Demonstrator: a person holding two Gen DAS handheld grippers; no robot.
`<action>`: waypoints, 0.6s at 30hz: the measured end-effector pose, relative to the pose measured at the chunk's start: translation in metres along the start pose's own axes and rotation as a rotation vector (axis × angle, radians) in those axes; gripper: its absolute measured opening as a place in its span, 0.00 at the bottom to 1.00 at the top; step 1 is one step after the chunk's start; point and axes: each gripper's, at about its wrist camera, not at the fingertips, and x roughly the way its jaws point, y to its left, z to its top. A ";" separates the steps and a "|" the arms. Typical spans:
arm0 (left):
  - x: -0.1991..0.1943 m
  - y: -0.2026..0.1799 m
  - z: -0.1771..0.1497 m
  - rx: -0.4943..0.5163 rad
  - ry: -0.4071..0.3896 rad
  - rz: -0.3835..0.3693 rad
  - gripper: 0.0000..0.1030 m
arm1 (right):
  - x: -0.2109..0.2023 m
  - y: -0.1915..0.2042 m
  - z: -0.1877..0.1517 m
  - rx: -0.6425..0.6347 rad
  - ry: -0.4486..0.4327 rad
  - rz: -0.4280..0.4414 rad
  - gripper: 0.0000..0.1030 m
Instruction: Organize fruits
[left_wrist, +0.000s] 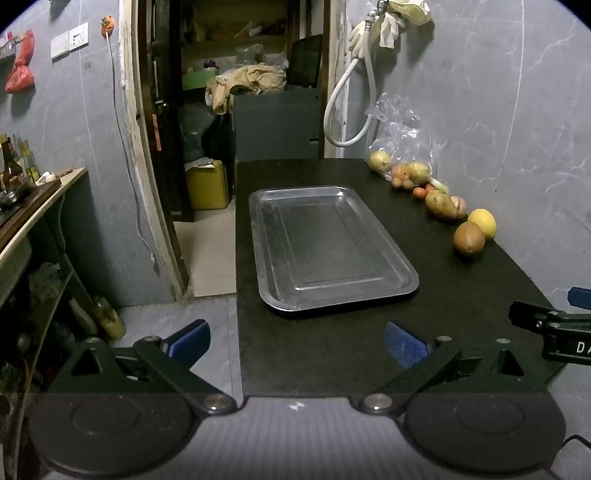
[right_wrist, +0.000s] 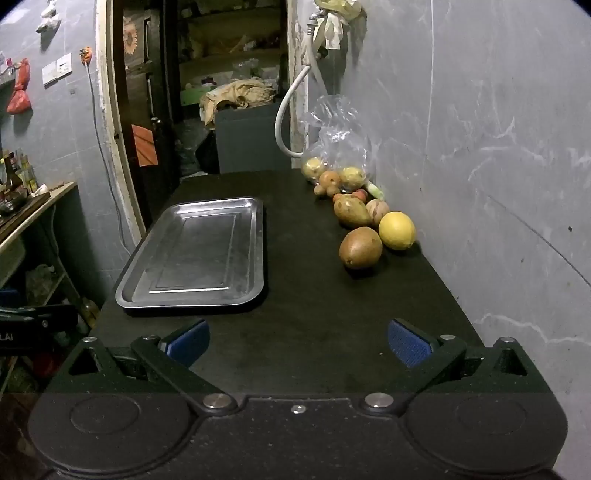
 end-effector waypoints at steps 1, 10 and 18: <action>0.000 0.000 0.000 -0.001 0.000 -0.001 1.00 | 0.000 -0.001 0.000 0.001 0.001 0.001 1.00; 0.002 0.002 0.002 -0.006 0.007 0.001 1.00 | 0.002 -0.002 0.002 0.005 0.006 0.005 1.00; 0.005 0.004 0.001 -0.010 0.013 -0.004 1.00 | 0.003 -0.002 0.001 0.006 0.010 0.001 1.00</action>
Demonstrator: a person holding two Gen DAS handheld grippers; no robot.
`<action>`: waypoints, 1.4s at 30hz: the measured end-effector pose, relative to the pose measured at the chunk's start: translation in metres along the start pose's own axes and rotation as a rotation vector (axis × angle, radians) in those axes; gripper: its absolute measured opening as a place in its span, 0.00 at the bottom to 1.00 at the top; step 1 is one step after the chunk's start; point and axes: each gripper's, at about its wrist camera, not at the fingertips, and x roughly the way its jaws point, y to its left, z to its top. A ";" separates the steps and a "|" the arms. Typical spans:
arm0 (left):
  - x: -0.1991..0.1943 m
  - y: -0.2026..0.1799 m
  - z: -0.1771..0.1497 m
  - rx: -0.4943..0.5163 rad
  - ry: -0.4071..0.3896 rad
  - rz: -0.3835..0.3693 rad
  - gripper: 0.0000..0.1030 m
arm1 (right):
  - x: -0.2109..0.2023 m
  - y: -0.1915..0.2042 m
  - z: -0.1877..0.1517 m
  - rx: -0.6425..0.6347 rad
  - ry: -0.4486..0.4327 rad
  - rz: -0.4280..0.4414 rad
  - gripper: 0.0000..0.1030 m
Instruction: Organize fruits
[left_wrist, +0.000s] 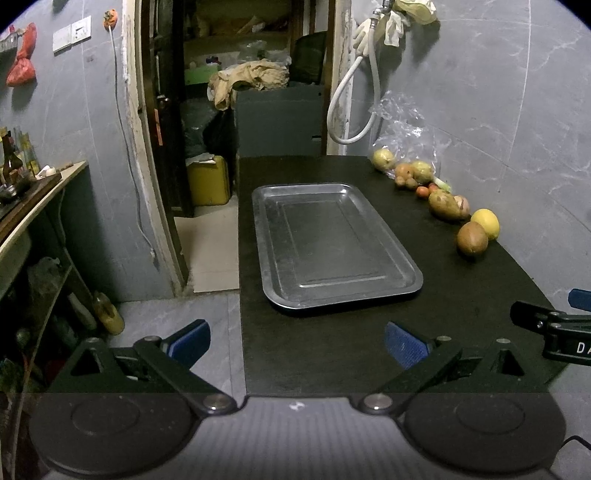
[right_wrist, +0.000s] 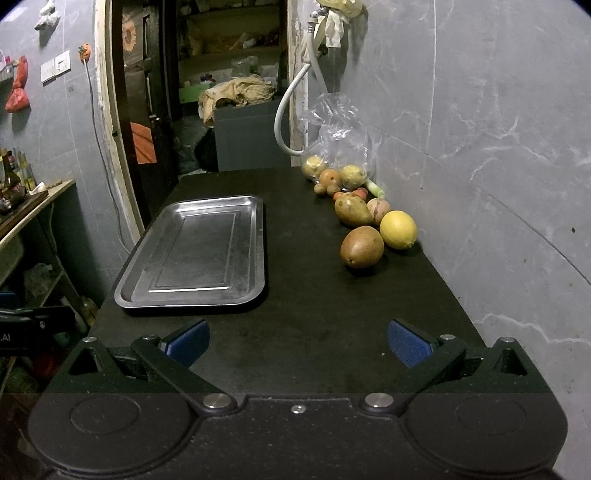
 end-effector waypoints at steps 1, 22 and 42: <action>0.001 0.001 0.001 -0.001 0.002 -0.001 1.00 | 0.000 0.000 0.000 0.000 0.002 -0.002 1.00; 0.020 0.001 0.007 0.007 0.061 -0.037 1.00 | 0.020 0.002 0.003 0.019 0.057 -0.040 1.00; 0.067 0.015 0.043 0.018 0.096 -0.095 1.00 | 0.069 0.012 0.024 0.032 0.148 -0.123 0.99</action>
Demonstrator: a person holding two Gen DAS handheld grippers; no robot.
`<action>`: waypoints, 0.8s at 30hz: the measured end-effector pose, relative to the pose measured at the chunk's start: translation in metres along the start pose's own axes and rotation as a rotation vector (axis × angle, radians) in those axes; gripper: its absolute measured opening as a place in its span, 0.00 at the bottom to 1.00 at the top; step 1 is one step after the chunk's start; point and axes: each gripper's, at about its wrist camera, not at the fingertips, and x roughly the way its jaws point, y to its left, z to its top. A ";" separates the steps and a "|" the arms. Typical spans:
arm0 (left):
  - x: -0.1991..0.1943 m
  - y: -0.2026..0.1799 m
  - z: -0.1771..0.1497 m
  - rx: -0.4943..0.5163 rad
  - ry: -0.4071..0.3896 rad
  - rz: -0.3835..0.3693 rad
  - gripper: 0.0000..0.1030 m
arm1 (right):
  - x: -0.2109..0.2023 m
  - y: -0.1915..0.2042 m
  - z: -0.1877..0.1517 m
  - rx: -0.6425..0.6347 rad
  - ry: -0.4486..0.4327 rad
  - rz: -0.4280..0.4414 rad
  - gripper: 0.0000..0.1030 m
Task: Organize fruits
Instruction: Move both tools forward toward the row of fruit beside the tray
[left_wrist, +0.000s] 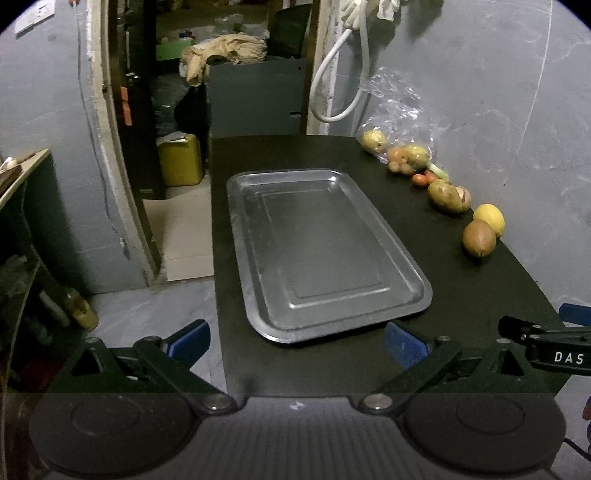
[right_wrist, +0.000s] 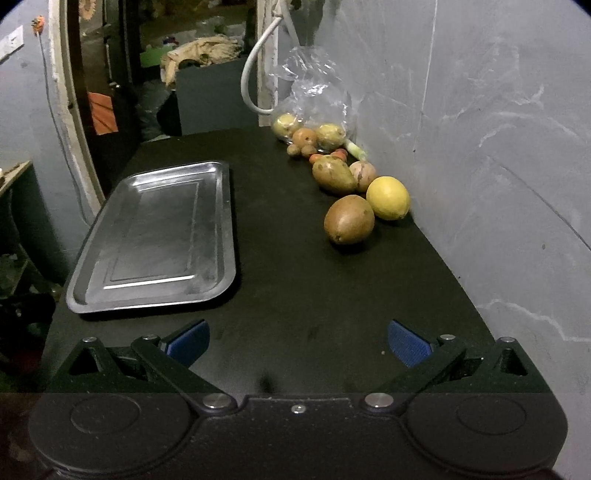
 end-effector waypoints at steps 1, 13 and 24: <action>0.003 0.000 0.003 0.003 0.003 -0.004 1.00 | 0.002 0.001 0.003 0.001 0.004 -0.006 0.99; 0.031 0.006 0.031 0.052 0.035 -0.064 1.00 | 0.020 0.015 0.020 0.020 0.045 -0.060 0.99; 0.043 0.021 0.050 0.083 0.020 -0.126 1.00 | 0.020 0.038 0.036 0.011 0.022 -0.125 0.99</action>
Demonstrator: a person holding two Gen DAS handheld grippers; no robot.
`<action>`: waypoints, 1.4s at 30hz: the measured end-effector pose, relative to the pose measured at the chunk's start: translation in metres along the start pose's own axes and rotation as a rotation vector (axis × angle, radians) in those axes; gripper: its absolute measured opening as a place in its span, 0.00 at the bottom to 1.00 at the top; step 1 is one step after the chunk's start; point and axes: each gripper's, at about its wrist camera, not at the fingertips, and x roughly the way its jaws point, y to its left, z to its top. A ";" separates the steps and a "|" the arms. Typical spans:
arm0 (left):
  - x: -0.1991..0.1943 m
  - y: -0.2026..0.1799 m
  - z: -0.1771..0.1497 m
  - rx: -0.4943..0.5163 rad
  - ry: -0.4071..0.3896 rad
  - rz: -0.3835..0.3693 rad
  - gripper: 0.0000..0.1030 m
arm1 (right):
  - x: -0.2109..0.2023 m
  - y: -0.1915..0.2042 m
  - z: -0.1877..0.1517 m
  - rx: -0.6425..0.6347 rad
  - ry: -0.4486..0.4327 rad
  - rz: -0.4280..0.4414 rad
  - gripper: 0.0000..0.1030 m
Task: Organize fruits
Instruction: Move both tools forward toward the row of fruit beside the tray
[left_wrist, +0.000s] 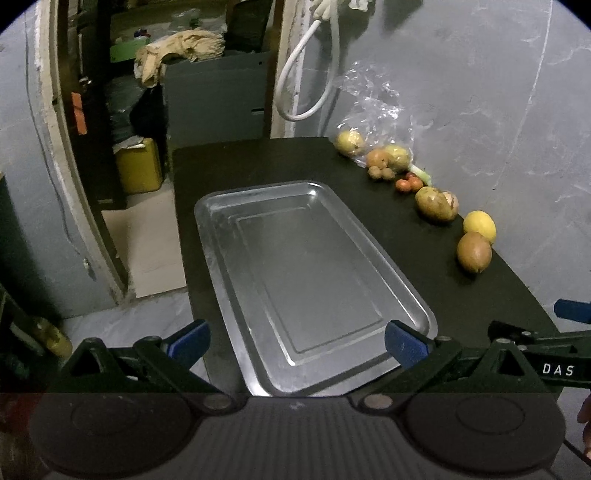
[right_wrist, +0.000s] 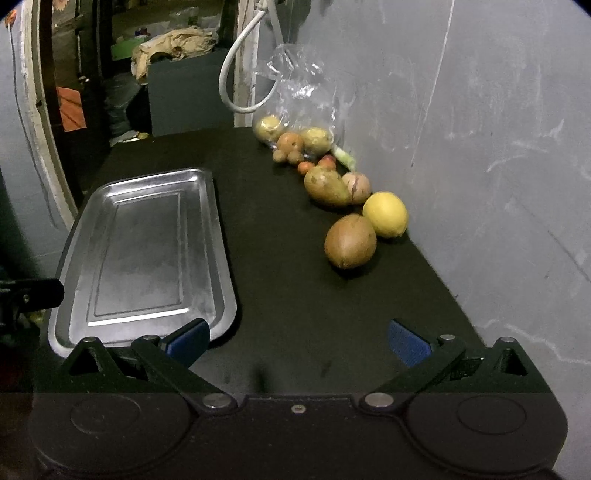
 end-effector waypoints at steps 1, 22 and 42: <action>0.000 0.001 0.001 0.006 -0.004 -0.005 1.00 | -0.002 0.003 0.002 -0.005 -0.003 -0.009 0.99; 0.016 -0.001 0.025 0.017 0.014 -0.043 0.99 | -0.005 0.018 0.019 -0.070 -0.042 -0.054 0.99; 0.063 -0.049 0.051 -0.019 0.093 -0.013 0.99 | 0.042 -0.025 0.024 -0.054 0.006 -0.009 0.99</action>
